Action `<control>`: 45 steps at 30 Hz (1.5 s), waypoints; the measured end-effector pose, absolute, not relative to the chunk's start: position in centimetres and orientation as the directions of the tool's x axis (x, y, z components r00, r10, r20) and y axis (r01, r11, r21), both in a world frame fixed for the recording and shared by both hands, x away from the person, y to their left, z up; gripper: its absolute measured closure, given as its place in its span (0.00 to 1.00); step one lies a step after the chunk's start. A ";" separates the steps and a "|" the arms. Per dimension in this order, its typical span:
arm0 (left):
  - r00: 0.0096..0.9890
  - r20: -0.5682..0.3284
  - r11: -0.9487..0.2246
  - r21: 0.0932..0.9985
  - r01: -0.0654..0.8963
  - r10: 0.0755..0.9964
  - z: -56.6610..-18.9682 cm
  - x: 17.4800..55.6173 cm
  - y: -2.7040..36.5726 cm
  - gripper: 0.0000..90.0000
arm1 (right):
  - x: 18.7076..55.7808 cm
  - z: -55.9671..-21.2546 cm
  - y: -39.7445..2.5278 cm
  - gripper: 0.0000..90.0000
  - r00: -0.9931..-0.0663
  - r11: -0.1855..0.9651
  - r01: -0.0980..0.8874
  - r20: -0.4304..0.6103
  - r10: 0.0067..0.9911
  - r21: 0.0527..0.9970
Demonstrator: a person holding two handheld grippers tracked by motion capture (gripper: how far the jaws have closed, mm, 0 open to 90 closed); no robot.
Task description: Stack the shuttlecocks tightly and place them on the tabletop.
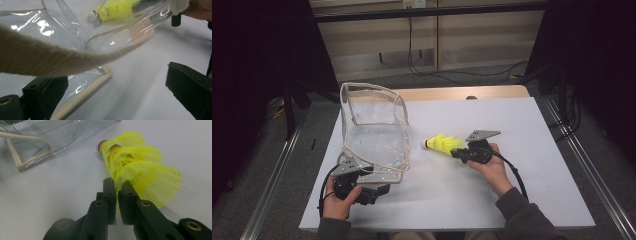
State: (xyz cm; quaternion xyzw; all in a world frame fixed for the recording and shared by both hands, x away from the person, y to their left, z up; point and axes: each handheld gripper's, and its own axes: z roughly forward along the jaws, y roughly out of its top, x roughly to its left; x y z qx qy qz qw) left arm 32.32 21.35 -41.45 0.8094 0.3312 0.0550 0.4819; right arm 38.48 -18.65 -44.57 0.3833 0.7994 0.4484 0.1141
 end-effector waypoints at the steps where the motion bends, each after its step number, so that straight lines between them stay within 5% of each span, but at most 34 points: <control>1: 0.774 -0.231 -0.316 0.816 0.484 0.590 -41.4 32.3 21.4 0.05 | 38.5 -44.6 -18.6 0.92 -0.679 0.304 0.511 0.161 0.717 0.804; 14: 0.774 -0.230 -0.313 0.818 0.482 0.590 -41.5 32.3 21.3 0.05 | 38.2 -45.0 -18.2 0.85 -0.682 0.320 0.514 0.153 0.715 0.796; 31: 0.775 -0.231 -0.312 0.820 0.480 0.588 -41.4 32.3 21.3 0.05 | 38.0 -44.8 -18.3 0.52 -0.627 0.262 0.542 0.177 0.759 0.799; 45: 0.777 -0.229 -0.313 0.821 0.478 0.586 -41.4 32.3 21.3 0.05 | 38.6 -45.3 -16.9 0.37 -0.613 0.236 0.567 0.213 0.761 0.789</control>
